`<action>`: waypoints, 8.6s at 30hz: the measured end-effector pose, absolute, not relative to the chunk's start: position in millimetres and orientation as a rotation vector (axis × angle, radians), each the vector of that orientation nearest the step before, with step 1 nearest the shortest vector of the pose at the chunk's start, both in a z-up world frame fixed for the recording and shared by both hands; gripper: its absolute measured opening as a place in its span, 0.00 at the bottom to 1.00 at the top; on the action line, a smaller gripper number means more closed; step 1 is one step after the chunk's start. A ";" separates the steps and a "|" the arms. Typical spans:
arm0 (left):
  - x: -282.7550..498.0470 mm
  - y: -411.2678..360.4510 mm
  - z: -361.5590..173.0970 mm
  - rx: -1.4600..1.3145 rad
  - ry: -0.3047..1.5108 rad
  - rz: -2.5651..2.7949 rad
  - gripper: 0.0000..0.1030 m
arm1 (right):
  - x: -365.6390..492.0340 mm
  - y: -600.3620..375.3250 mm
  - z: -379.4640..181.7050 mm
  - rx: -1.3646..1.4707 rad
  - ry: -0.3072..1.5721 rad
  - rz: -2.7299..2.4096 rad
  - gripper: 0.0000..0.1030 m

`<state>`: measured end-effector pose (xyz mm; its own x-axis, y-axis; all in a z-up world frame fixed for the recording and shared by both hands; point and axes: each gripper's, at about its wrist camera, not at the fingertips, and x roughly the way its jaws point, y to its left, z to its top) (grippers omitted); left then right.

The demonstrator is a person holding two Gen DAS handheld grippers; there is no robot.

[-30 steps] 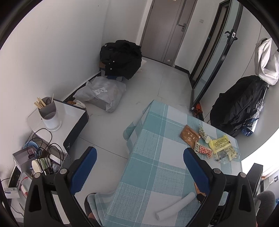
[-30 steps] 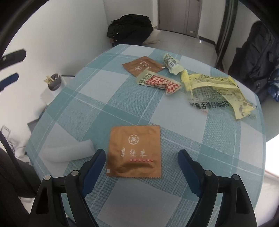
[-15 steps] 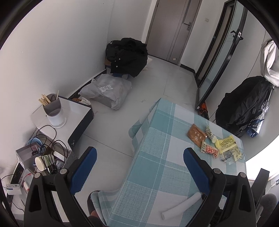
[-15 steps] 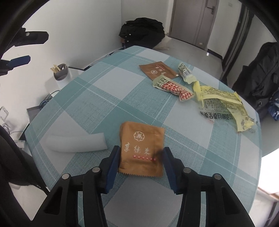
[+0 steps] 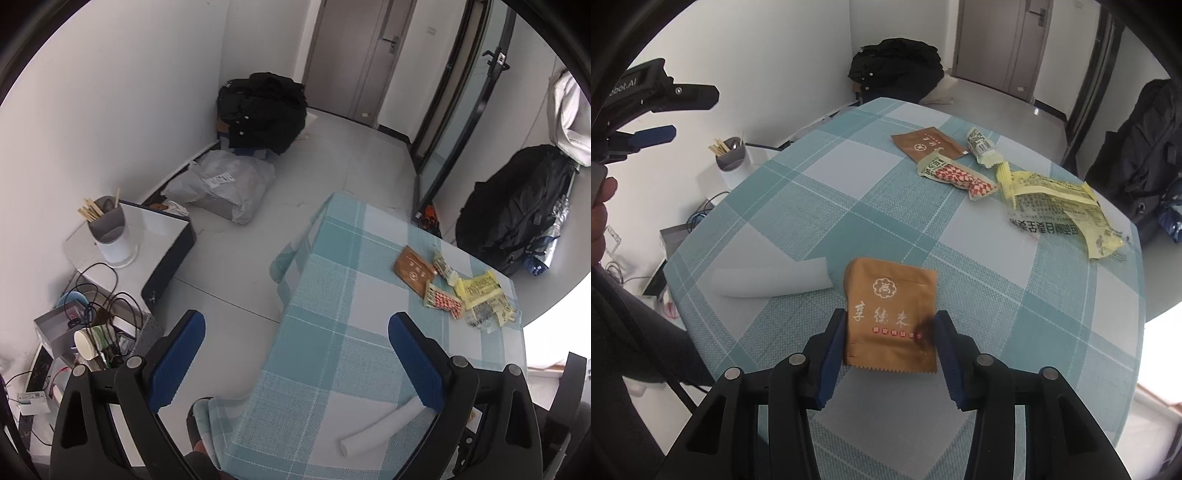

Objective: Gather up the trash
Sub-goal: 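Grasp the white foam strip with the left gripper while the right holds the sachet, then carry the sachet and foam strip in both grippers over the bin, then open both grippers to drop the sachet and foam strip into the bin, then move both empty grippers back over the table, then lower the right gripper onto the yellow-printed clear wrapper and close it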

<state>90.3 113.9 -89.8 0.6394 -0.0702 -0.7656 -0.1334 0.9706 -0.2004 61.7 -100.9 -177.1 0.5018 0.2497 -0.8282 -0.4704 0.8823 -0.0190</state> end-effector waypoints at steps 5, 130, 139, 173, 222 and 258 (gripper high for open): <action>87.6 98.2 -94.0 -0.212 0.897 -0.050 0.95 | 55.5 -113.5 -168.8 -0.223 0.941 0.440 0.44; 92.2 -330.4 -61.0 0.140 1.090 -0.830 0.05 | -45.8 -532.8 -63.2 0.401 0.586 -0.192 0.44; 105.0 -371.0 -127.7 0.220 1.253 -0.848 0.05 | -34.5 -571.2 -163.4 0.570 0.751 -0.186 0.44; 109.2 -433.5 -276.7 0.481 1.763 -0.731 0.10 | 40.2 -550.9 -365.0 0.825 1.117 -0.022 0.51; 88.5 -247.9 -3.3 0.107 0.823 -0.516 0.83 | -36.2 -515.4 -43.9 0.409 0.528 -0.207 0.92; 157.1 31.2 -17.0 -0.191 0.690 -0.071 0.97 | 146.9 -248.9 -45.8 0.111 0.652 0.224 1.00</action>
